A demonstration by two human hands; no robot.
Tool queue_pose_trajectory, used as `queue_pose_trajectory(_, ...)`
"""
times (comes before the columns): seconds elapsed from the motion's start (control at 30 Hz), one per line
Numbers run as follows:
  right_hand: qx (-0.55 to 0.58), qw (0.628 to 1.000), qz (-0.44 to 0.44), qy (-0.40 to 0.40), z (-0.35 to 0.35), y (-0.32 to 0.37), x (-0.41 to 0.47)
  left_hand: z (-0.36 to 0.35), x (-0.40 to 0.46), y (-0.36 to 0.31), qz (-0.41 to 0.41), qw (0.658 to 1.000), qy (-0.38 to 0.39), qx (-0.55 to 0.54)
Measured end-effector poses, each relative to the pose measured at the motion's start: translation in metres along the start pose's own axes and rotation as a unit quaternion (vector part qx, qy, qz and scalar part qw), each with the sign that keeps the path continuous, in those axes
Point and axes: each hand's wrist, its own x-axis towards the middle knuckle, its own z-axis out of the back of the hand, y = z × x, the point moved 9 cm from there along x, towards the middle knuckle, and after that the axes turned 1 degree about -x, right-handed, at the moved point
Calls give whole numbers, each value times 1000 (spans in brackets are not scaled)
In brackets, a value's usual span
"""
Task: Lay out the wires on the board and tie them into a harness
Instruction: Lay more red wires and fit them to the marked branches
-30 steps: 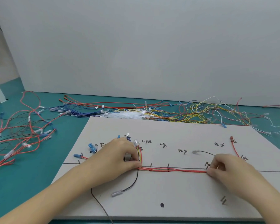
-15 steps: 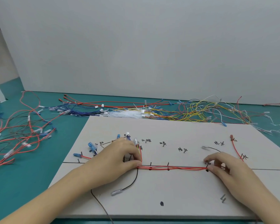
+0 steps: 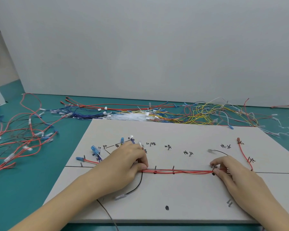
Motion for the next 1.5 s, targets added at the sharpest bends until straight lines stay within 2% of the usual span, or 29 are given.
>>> queue_pose_trajectory(0.33,-5,1000,3,-1,-2,4,0,2,-3,-2,-2,999,6,36)
queue_pose_trajectory(0.7,1,997,81,20,-30,58,10,38,-30,58,98,993,7,67)
queue_pose_trajectory(0.9,24,993,105,41,-27,58,17,43,-31,69,130,987,-6,89)
queue_pose_trajectory(1.1,115,992,20,57,-8,20,18,52,-18,60,113,992,-10,54)
queue_pose_trajectory(1.33,150,982,-91,76,1,-14,15,22,9,1,8,1000,10,11)
queue_pose_trajectory(1.5,135,975,-150,98,-1,-31,13,-12,31,-35,-51,997,48,29)
